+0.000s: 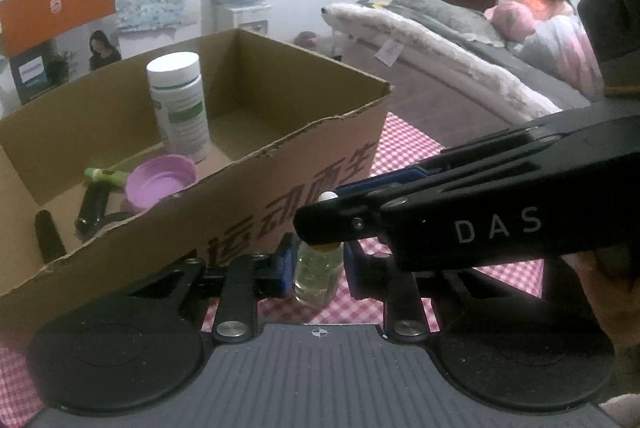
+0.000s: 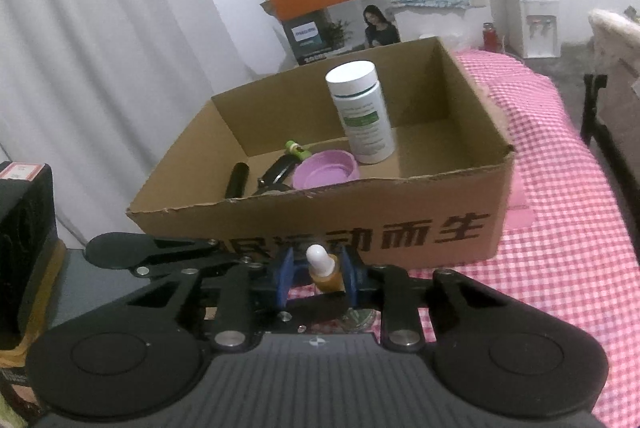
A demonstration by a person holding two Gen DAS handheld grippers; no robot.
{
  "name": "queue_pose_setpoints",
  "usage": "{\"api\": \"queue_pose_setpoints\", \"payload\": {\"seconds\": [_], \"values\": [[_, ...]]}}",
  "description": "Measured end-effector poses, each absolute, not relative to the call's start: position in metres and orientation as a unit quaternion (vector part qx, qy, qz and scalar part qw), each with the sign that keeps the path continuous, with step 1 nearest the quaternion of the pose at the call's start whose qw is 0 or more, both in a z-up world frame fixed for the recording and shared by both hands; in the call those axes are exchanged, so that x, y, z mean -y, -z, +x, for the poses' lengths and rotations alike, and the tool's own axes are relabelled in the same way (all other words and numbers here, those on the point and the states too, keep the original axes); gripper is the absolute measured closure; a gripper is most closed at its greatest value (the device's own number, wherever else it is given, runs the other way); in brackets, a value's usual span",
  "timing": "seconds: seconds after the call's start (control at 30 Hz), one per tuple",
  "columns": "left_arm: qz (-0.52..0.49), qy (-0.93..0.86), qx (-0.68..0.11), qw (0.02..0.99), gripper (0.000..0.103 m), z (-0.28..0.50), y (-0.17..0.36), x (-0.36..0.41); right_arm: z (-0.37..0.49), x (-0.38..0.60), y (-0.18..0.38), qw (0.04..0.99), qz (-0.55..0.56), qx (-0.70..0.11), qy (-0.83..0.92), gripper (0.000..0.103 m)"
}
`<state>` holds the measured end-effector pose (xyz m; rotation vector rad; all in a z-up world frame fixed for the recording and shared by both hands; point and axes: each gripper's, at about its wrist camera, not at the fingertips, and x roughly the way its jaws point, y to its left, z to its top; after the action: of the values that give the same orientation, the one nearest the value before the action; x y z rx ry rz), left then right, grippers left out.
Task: Organize rigid objects
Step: 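Close the right gripper around the small dropper bottle, then lift the dropper bottle and lower it into the box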
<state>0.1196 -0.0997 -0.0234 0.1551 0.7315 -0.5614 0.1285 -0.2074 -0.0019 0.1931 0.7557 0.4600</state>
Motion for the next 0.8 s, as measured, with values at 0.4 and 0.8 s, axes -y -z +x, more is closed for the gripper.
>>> {"api": "queue_pose_setpoints", "payload": {"seconds": [0.4,0.8], "values": [[0.116,0.271,-0.362,0.884,0.071,0.127,0.033,0.114,0.138,0.213,0.013,0.890,0.097,-0.389,-0.218,0.075],[0.122,0.268,-0.348,0.890,0.072,0.119,0.026,0.115,0.136,0.211,0.011,0.893,0.081,-0.384,-0.223,0.078]]}}
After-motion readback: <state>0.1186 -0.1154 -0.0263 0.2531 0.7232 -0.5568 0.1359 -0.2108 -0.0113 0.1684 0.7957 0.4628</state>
